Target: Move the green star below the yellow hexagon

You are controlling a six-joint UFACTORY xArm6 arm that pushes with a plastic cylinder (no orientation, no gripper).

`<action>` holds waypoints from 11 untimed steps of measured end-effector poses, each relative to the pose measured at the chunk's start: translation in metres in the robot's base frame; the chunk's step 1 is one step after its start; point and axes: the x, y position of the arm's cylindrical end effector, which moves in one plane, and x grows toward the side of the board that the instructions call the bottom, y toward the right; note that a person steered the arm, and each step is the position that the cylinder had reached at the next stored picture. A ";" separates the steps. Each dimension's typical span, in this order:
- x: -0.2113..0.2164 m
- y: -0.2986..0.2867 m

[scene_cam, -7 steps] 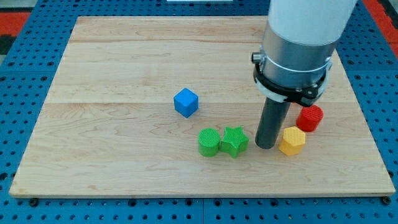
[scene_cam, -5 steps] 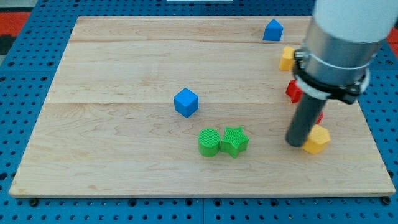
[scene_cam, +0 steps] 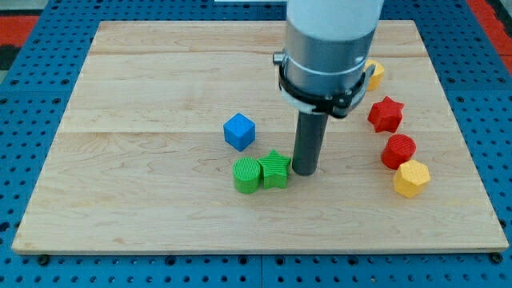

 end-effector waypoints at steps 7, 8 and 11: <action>0.040 -0.023; 0.057 0.004; 0.096 0.034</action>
